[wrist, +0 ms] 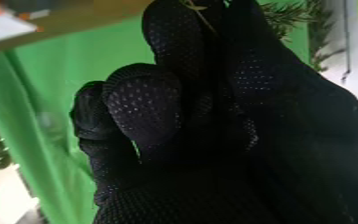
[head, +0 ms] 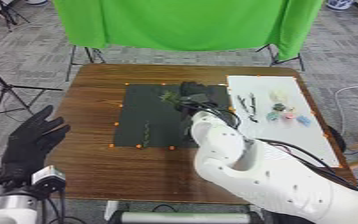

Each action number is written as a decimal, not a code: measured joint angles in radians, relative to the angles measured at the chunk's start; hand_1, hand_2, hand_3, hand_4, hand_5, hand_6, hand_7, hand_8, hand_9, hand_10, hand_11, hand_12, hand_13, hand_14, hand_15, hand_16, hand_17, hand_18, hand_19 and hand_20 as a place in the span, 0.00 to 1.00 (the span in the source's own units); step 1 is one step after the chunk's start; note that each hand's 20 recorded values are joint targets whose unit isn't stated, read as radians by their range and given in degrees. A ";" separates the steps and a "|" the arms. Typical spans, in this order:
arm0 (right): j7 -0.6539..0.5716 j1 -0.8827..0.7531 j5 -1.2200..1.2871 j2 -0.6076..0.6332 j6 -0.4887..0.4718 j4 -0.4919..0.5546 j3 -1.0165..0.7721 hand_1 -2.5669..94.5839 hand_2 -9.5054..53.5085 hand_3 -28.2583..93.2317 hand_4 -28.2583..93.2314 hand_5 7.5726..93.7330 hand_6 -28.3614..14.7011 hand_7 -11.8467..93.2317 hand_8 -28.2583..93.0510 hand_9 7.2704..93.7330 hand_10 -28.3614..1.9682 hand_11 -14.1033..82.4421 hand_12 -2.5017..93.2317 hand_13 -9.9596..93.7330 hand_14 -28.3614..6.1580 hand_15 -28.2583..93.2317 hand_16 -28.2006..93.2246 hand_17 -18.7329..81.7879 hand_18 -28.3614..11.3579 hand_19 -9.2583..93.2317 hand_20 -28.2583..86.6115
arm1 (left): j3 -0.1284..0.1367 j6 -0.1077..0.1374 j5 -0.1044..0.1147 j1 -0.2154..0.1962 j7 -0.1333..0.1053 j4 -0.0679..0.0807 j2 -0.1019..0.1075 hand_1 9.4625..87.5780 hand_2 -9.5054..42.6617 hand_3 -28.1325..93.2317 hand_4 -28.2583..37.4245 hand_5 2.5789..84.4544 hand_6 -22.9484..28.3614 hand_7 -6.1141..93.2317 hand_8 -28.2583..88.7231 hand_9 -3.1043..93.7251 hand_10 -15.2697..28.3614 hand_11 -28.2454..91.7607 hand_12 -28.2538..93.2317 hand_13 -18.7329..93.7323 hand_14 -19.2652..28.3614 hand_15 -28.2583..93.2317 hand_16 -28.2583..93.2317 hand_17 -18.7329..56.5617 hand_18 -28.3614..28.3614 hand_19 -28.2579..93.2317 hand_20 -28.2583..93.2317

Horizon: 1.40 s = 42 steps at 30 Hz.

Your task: Arrange flowers

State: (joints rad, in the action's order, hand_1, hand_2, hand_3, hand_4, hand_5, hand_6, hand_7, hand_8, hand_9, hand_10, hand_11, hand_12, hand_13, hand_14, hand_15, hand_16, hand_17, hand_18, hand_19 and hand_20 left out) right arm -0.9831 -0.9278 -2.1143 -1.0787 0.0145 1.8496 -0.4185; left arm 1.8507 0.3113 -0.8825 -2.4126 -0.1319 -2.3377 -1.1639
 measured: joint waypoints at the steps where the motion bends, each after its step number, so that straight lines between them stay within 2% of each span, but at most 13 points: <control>1: -0.001 -0.001 0.003 -0.010 -0.003 -0.008 0.006 0.54 0.00 0.93 0.00 0.94 0.58 0.32 0.33 0.94 0.48 0.53 0.28 0.88 0.53 0.84 0.37 0.63 0.03 1.00 0.69 | -0.003 -0.003 -0.001 0.007 0.002 0.003 0.000 0.20 0.29 0.90 0.10 0.39 0.62 0.21 0.15 0.38 0.81 0.47 0.31 0.39 0.96 0.63 0.15 0.14 0.91 0.73 0.19; 5: -0.006 -0.010 0.010 -0.033 -0.015 -0.027 0.017 0.53 0.00 0.93 0.00 0.94 0.58 0.32 0.33 0.94 0.49 0.54 0.28 0.88 0.52 0.84 0.37 0.63 0.03 1.00 0.69 | -0.015 -0.018 -0.005 0.038 0.013 0.014 0.000 0.20 0.29 0.90 0.11 0.39 0.62 0.21 0.15 0.38 0.81 0.46 0.31 0.39 0.96 0.63 0.15 0.14 0.91 0.73 0.19; 8: -0.012 -0.022 0.011 -0.036 -0.024 -0.037 0.019 0.53 0.00 0.94 0.00 0.94 0.58 0.33 0.33 0.94 0.49 0.54 0.28 0.88 0.52 0.84 0.37 0.63 0.03 1.00 0.68 | -0.016 -0.025 -0.006 0.049 0.018 0.016 -0.001 0.20 0.29 0.90 0.11 0.39 0.62 0.21 0.15 0.38 0.81 0.46 0.31 0.39 0.96 0.63 0.15 0.14 0.91 0.74 0.19; 13: -0.025 -0.042 0.009 -0.038 -0.047 -0.054 0.018 0.52 0.00 0.93 0.00 0.93 0.59 0.33 0.32 0.93 0.47 0.56 0.26 0.88 0.51 0.84 0.37 0.62 0.03 1.00 0.68 | -0.016 -0.029 -0.008 0.051 0.019 0.016 -0.003 0.20 0.29 0.90 0.11 0.39 0.62 0.21 0.15 0.38 0.81 0.46 0.31 0.39 0.96 0.63 0.15 0.14 0.91 0.74 0.19; 18: -0.026 -0.089 0.004 -0.063 -0.140 -0.070 -0.036 0.51 0.00 0.92 0.00 0.93 0.58 0.33 0.32 0.92 0.46 0.57 0.25 0.87 0.51 0.84 0.37 0.62 0.02 1.00 0.68 | -0.023 -0.032 -0.008 0.059 0.019 0.021 -0.004 0.20 0.29 0.90 0.11 0.39 0.62 0.21 0.15 0.38 0.81 0.46 0.31 0.39 0.96 0.63 0.15 0.14 0.91 0.73 0.19; 22: -0.031 -0.100 0.005 -0.084 -0.161 -0.085 -0.038 0.50 0.00 0.91 0.00 0.92 0.58 0.33 0.31 0.91 0.45 0.58 0.24 0.86 0.51 0.84 0.37 0.61 0.03 1.00 0.67 | -0.033 -0.035 -0.009 0.073 0.021 0.027 -0.004 0.20 0.29 0.90 0.11 0.39 0.61 0.21 0.15 0.38 0.81 0.47 0.31 0.39 0.96 0.63 0.15 0.14 0.91 0.73 0.19; 30: -0.036 -0.101 0.008 -0.114 -0.238 -0.088 -0.042 0.47 0.00 0.88 0.00 0.91 0.57 0.33 0.30 0.90 0.44 0.59 0.23 0.86 0.50 0.85 0.36 0.61 0.02 1.00 0.67 | -0.034 -0.038 -0.010 0.081 0.024 0.029 -0.001 0.20 0.30 0.91 0.13 0.39 0.62 0.21 0.15 0.38 0.81 0.46 0.31 0.39 0.96 0.63 0.15 0.14 0.91 0.73 0.19; 42: -0.030 -0.108 0.010 -0.139 -0.248 -0.088 -0.061 0.43 0.00 0.90 0.00 0.90 0.58 0.33 0.29 0.89 0.42 0.59 0.23 0.85 0.49 0.85 0.36 0.61 0.02 1.00 0.67 | -0.039 -0.039 -0.010 0.090 0.027 0.034 0.003 0.20 0.30 0.90 0.13 0.39 0.62 0.21 0.15 0.38 0.81 0.47 0.31 0.39 0.96 0.63 0.15 0.14 0.91 0.73 0.19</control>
State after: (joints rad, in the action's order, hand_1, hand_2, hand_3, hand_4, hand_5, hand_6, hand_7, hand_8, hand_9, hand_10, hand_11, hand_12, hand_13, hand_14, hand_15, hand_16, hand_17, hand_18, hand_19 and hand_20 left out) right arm -1.0131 -1.0356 -2.1048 -1.2176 -0.2333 1.7619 -0.4795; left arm 1.8117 0.2723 -0.8927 -2.3231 -0.1047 -2.3035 -1.1604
